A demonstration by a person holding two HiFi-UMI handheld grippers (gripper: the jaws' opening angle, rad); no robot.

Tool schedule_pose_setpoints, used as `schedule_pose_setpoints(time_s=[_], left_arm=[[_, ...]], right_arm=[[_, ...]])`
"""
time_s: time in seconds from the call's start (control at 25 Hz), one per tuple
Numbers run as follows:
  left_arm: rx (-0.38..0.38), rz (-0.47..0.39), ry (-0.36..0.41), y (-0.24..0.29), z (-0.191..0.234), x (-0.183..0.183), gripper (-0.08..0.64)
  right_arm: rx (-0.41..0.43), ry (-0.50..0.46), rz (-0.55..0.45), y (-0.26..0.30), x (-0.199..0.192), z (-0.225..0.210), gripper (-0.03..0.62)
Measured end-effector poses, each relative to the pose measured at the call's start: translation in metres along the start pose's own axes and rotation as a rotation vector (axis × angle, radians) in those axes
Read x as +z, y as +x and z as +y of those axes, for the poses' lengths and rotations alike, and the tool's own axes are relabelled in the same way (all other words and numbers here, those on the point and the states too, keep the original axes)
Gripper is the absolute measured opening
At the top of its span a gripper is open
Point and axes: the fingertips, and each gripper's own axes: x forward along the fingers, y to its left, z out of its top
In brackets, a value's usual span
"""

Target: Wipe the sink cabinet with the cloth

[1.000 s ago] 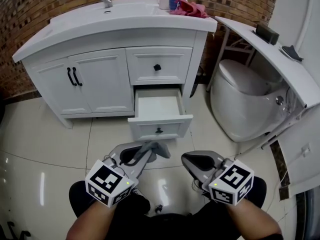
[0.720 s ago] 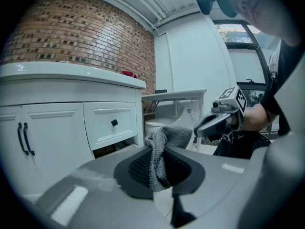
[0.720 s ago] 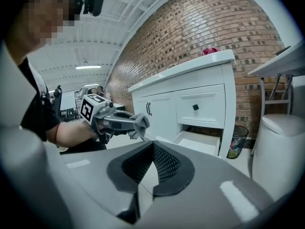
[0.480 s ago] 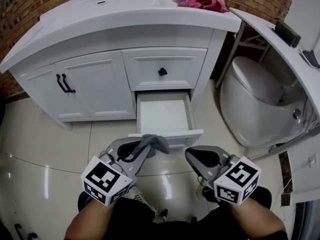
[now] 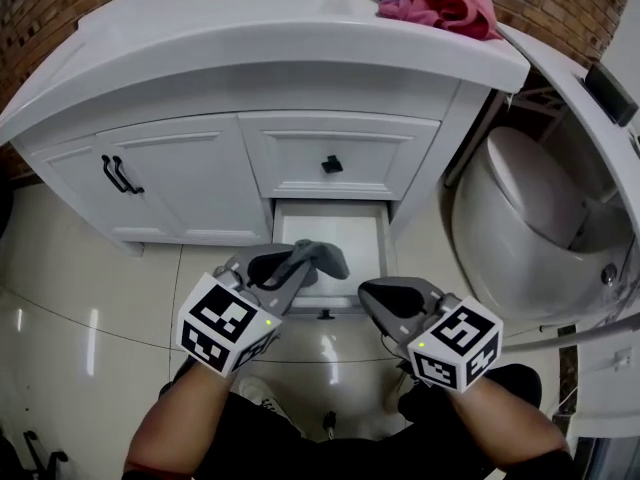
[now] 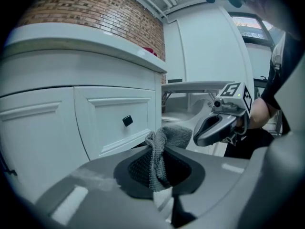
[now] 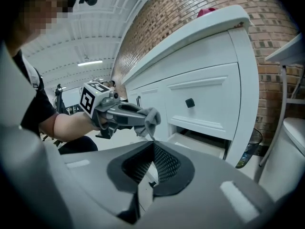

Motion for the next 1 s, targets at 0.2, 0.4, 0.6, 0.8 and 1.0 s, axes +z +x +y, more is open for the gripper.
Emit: schedule_pose_setpoints(time_s=[0.2,0.4,0.6,0.8,1.0], left_arm=[[-0.013,0.126,0.011,0.061,0.023,-0.022,0.037],[-0.076,0.188,0.038,0.121,0.032,-0.038,0.037],[-0.131,0.267,0.047,0.175,0.039,-0.061,0.037],[-0.155,0.331,0.045,0.214,0.045,-0.083,0.037],[-0.154,0.361,0.058,0.242,0.044,-0.097,0.037]], right_arm=[[0.038,0.029,0.023,0.018,0.000,-0.023,0.005],[0.078,0.042,0.083,0.040,-0.001,-0.040,0.005],[0.113,-0.004,0.163,0.060,-0.013,-0.041,0.005],[0.140,-0.047,0.213,0.066,-0.024,-0.044,0.005],[0.134,-0.045,0.237,0.069,-0.033,-0.060,0.005]])
